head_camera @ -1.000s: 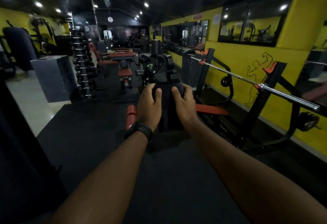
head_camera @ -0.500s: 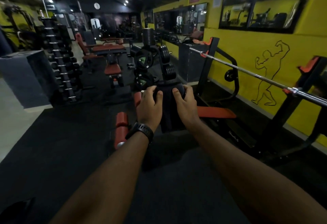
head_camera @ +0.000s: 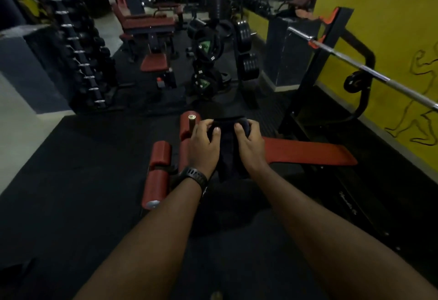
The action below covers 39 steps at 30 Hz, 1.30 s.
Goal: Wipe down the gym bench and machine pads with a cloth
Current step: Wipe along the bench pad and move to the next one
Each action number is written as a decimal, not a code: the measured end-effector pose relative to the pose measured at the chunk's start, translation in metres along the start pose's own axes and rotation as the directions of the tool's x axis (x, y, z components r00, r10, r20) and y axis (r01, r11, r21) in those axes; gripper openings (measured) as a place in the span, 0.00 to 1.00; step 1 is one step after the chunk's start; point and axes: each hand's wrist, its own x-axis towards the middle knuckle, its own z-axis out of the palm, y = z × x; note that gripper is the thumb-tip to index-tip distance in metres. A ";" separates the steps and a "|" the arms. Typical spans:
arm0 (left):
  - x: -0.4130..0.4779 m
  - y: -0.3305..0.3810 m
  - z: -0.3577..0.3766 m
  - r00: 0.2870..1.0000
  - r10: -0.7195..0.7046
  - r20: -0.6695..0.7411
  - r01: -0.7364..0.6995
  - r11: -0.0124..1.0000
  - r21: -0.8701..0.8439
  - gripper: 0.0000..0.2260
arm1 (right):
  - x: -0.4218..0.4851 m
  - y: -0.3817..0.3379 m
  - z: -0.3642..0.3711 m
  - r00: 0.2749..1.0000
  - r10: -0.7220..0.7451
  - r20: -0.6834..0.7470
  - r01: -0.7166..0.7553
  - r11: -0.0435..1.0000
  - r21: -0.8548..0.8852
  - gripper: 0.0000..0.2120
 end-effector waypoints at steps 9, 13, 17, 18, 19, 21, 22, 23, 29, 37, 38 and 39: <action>0.161 -0.140 0.115 0.986 -0.124 0.109 0.116 0.991 0.073 0.13 | 0.198 0.133 0.079 0.985 0.168 0.037 -0.167 0.986 -0.027 0.11; 0.205 -0.201 0.152 0.954 -0.224 0.201 0.189 0.966 0.179 0.14 | 0.253 0.190 0.114 0.957 0.282 0.062 -0.283 0.959 0.001 0.09; 0.233 -0.271 0.184 0.896 -0.277 0.347 0.173 0.938 0.301 0.20 | 0.299 0.269 0.147 0.904 0.413 0.109 -0.413 0.910 -0.028 0.08; 0.235 -0.285 0.187 0.880 -0.258 0.398 0.122 0.934 0.335 0.23 | 0.305 0.283 0.153 0.892 0.437 0.115 -0.435 0.899 -0.045 0.09; 0.238 -0.302 0.192 0.862 -0.259 0.435 0.090 0.924 0.371 0.25 | 0.313 0.300 0.161 0.873 0.470 0.131 -0.468 0.882 -0.052 0.10; 0.247 -0.337 0.205 0.826 -0.288 0.485 0.051 0.895 0.444 0.28 | 0.329 0.333 0.178 0.833 0.530 0.158 -0.526 0.848 -0.065 0.11; 0.249 -0.349 0.210 0.810 -0.288 0.511 0.007 0.876 0.482 0.29 | 0.334 0.345 0.183 0.823 0.545 0.162 -0.538 0.838 -0.087 0.11; 0.253 -0.362 0.215 0.792 -0.291 0.537 -0.040 0.853 0.521 0.30 | 0.342 0.355 0.187 0.820 0.549 0.163 -0.535 0.836 -0.124 0.10; 0.268 -0.410 0.230 0.606 -0.348 0.716 -0.428 0.615 0.662 0.38 | 0.359 0.406 0.205 0.851 0.503 0.151 -0.395 0.802 -0.447 0.17; 0.266 -0.433 0.231 0.628 -0.256 0.735 -0.521 0.562 0.642 0.39 | 0.304 0.407 0.218 0.939 0.277 0.206 0.008 0.579 -0.815 0.29; 0.266 -0.433 0.231 0.639 -0.246 0.729 -0.520 0.560 0.645 0.39 | 0.295 0.410 0.221 0.931 0.288 0.226 0.034 0.545 -0.838 0.32; 0.267 -0.433 0.231 0.638 -0.246 0.729 -0.525 0.554 0.646 0.39 | 0.293 0.414 0.222 0.928 0.283 0.241 0.059 0.528 -0.847 0.34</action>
